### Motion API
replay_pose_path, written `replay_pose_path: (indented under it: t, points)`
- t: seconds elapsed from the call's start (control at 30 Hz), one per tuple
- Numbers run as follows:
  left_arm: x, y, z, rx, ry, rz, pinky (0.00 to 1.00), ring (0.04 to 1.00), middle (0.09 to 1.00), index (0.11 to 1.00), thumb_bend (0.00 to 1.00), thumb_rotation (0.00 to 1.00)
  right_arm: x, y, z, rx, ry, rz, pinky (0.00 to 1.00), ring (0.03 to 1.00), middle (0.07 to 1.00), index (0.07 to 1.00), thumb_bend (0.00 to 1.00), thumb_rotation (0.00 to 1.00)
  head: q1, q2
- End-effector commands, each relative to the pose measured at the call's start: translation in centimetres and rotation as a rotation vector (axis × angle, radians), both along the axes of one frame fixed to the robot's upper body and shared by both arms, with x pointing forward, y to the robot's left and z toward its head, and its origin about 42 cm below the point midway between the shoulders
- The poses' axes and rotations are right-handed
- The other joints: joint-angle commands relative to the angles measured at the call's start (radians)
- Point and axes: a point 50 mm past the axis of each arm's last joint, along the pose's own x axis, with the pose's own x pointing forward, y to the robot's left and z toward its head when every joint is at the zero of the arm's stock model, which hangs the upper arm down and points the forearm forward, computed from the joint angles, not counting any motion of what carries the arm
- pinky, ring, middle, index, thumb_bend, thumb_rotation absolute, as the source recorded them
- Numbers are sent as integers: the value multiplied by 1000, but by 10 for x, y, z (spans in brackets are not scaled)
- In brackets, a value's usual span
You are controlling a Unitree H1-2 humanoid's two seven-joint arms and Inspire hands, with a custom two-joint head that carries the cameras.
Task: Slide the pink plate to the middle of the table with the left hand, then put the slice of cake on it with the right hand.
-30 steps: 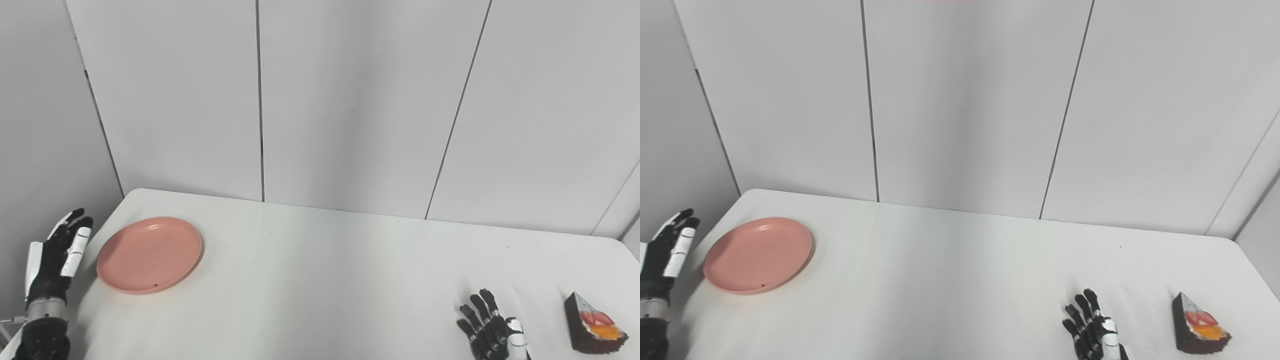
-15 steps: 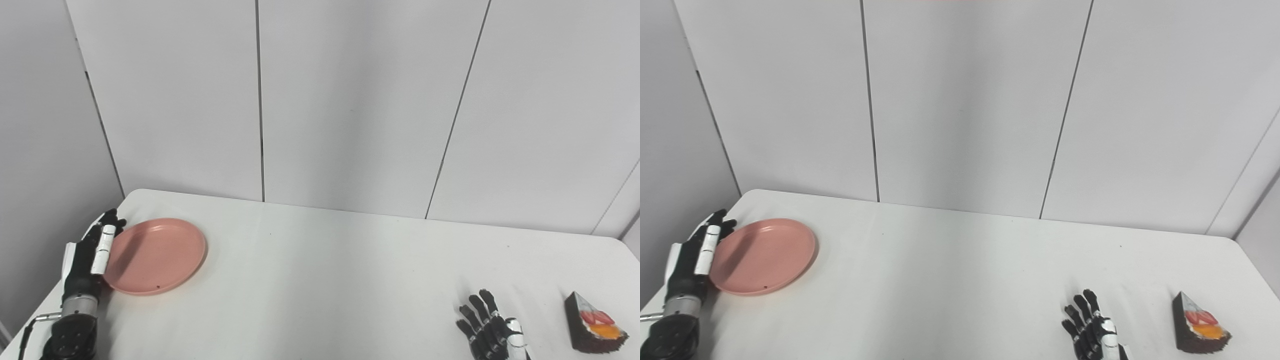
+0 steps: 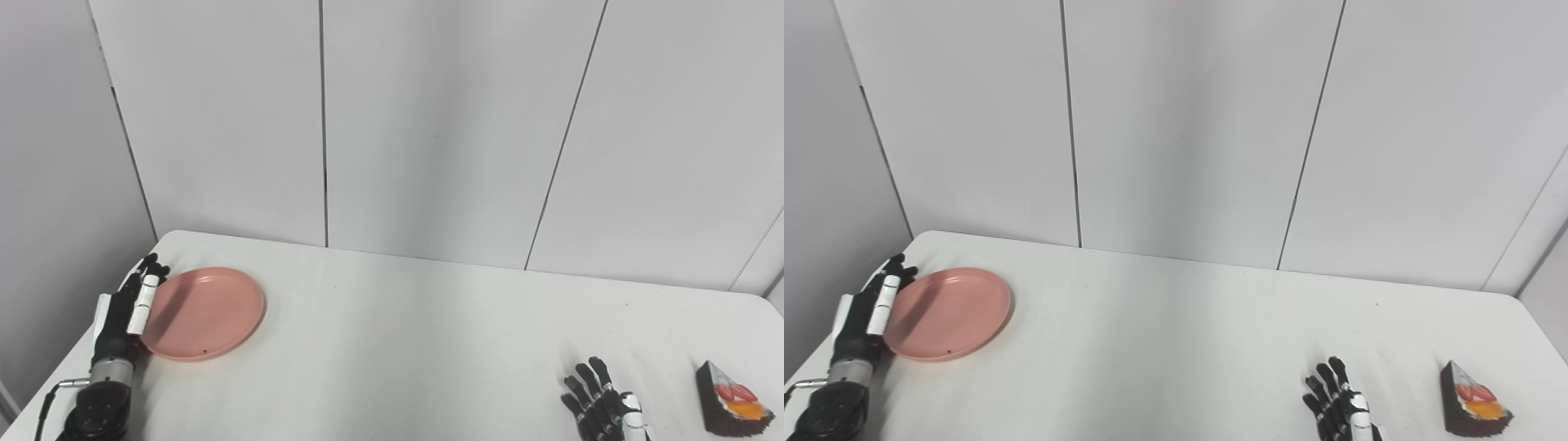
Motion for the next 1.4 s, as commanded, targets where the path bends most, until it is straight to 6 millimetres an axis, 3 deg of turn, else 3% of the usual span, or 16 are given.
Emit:
replay_pose_path:
  t: [0.0, 0.4, 0.93, 1.37]
  points:
    - [8, -33, -4, 0, 45, -128, 753, 804, 805, 845, 824, 999, -3, 2, -3, 3, 32, 11, 928, 929, 958, 991, 761, 995, 1, 1]
    - [16, -68, 10, 15, 13, -230, 773, 808, 805, 846, 785, 1000, -3, 4, -3, -23, 29, 8, 888, 911, 939, 984, 748, 1000, -14, 0]
    - [27, -115, 11, 43, 30, -353, 738, 796, 806, 851, 779, 1000, -1, 3, -8, -26, 35, 8, 892, 915, 941, 984, 754, 994, -31, 8]
    - [35, -161, 17, -49, 19, -427, 748, 791, 807, 848, 762, 1000, -2, 5, -10, -27, 40, 16, 873, 906, 937, 972, 770, 976, -60, 18]
